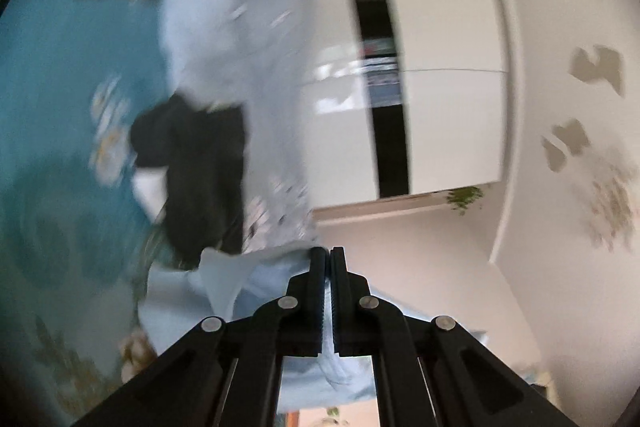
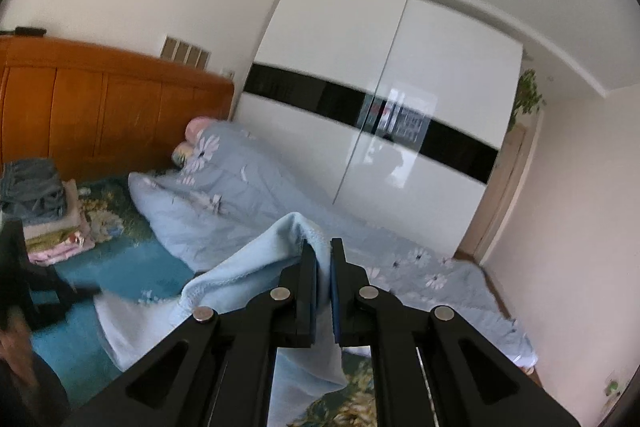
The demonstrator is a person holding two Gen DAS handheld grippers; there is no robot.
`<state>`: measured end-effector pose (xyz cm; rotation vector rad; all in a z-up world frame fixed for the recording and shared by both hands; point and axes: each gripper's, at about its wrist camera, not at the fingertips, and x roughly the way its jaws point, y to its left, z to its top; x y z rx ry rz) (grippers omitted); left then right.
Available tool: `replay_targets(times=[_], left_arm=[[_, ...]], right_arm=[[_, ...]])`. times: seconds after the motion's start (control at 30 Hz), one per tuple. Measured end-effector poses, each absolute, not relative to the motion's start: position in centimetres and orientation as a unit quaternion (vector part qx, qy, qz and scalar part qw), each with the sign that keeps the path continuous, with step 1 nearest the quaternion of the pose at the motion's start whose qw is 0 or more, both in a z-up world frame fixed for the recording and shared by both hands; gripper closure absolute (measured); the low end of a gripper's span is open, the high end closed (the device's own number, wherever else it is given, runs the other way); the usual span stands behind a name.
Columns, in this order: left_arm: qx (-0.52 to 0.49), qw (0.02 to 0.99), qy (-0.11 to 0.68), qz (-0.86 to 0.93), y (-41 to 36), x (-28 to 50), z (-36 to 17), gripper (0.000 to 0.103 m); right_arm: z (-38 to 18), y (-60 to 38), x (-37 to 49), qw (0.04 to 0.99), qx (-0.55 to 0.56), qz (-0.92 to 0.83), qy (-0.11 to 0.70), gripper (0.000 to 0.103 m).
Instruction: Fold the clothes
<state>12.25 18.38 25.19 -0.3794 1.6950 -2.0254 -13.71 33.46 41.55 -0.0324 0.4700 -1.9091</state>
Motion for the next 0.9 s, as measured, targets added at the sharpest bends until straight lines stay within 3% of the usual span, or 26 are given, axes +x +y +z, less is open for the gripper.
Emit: replay_targets(times=[0.13,0.47,0.9], left_arm=[[-0.131,0.268,0.563,-0.771,19.4,14.3,27.9,0.101],[-0.079,0.309,0.598,-0.735,19.6,15.1,21.2,0.101],[0.049,0.322,0.677,-0.66,20.6,11.4,8.8,0.101]], right_arm=[[42.3,36.6,-14.0,0.543,-0.02,-0.819,0.186,0.098],[36.6,36.4,-15.7,0.584,0.119,-0.772,0.22,0.098],[15.6,35.1,-23.9,0.51,0.393,-0.726,0.243,0.096]])
